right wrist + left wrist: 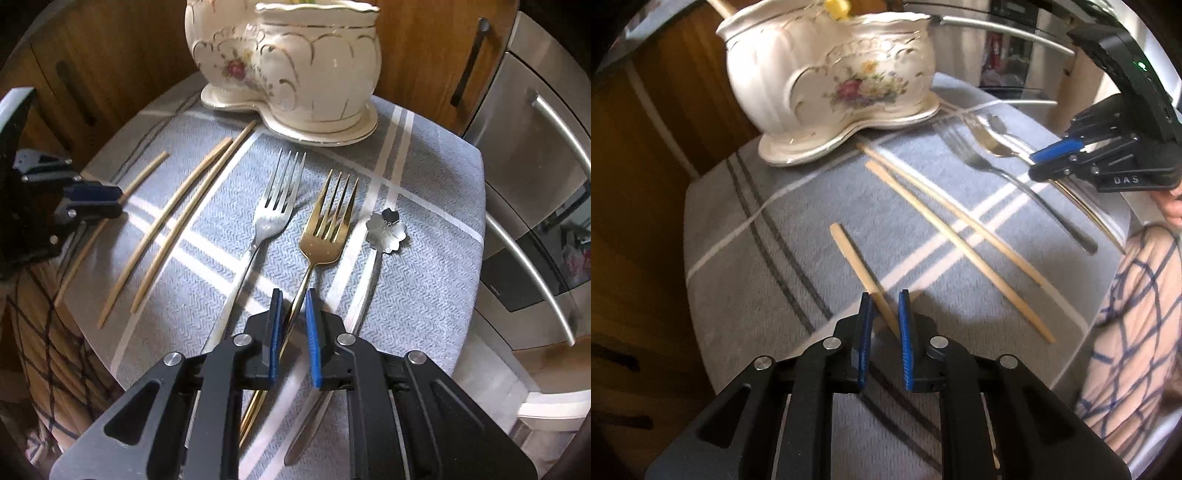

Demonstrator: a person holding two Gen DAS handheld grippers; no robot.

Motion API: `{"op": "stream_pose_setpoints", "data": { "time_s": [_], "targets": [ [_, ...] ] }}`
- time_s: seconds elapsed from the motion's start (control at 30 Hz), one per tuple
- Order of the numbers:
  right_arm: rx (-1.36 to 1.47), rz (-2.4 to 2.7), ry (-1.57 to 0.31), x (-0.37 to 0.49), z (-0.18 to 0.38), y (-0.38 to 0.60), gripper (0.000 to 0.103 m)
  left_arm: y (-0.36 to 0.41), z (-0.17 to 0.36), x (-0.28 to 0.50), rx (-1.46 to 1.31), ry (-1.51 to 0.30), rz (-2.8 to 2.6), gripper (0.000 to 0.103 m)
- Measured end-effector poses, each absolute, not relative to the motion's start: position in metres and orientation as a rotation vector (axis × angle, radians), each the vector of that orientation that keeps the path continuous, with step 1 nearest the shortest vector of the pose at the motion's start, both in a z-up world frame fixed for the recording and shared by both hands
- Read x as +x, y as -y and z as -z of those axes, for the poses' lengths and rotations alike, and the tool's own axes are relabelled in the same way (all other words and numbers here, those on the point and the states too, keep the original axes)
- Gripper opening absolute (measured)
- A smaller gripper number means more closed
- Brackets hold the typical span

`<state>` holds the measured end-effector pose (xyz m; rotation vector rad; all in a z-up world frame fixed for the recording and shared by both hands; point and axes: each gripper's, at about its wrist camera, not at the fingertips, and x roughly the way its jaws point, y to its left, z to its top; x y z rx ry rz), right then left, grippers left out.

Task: Organize utensils
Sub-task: 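Close left tool on a chopstick while right tool grasps the gold fork handle, then lift the chopstick and gold fork up over the ceramic holder pots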

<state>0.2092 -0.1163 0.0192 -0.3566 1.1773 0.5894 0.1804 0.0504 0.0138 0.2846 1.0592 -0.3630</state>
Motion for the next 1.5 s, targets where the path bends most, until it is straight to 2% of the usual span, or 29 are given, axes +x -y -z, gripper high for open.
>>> {"op": "stream_pose_setpoints", "data": {
  "time_s": [0.17, 0.3, 0.47, 0.53, 0.6, 0.73, 0.97, 1.17, 1.5],
  "targets": [
    [-0.365, -0.572, -1.240, 0.211, -0.018, 0.111, 0.012, -0.058, -0.015, 0.192, 0.188, -1.148, 0.320, 0.024],
    [-0.310, -0.563, -1.280, 0.223, -0.017, 0.111, 0.012, -0.045, -0.015, 0.198, 0.215, -1.218, 0.285, 0.034],
    [-0.274, -0.543, -1.275, 0.228, -0.017, 0.115, 0.010, -0.039, -0.017, 0.198, 0.183, -1.289, 0.203, 0.034],
    [-0.246, -0.538, -1.264, 0.225, -0.016, 0.120, 0.010, -0.038, -0.017, 0.194, 0.163, -1.286, 0.169, 0.032],
    [-0.210, -0.536, -1.260, 0.225, -0.016, 0.125, 0.009, -0.036, -0.017, 0.188, 0.158, -1.276, 0.158, 0.021],
    [-0.154, -0.558, -1.261, 0.222, -0.012, 0.133, 0.006, -0.033, -0.018, 0.176, 0.142, -1.248, 0.147, 0.007],
    [-0.061, -0.580, -1.240, 0.212, -0.012, 0.146, 0.006, -0.053, -0.016, 0.173, -0.013, -1.210, 0.194, 0.006],
    [0.015, -0.601, -1.153, 0.196, -0.038, 0.157, 0.005, -0.070, -0.034, 0.164, -0.118, -1.089, 0.232, 0.006],
    [-0.009, -0.616, -0.969, 0.184, -0.069, 0.161, 0.005, -0.087, -0.109, 0.152, -0.146, -0.726, 0.262, 0.006]
  ]
}}
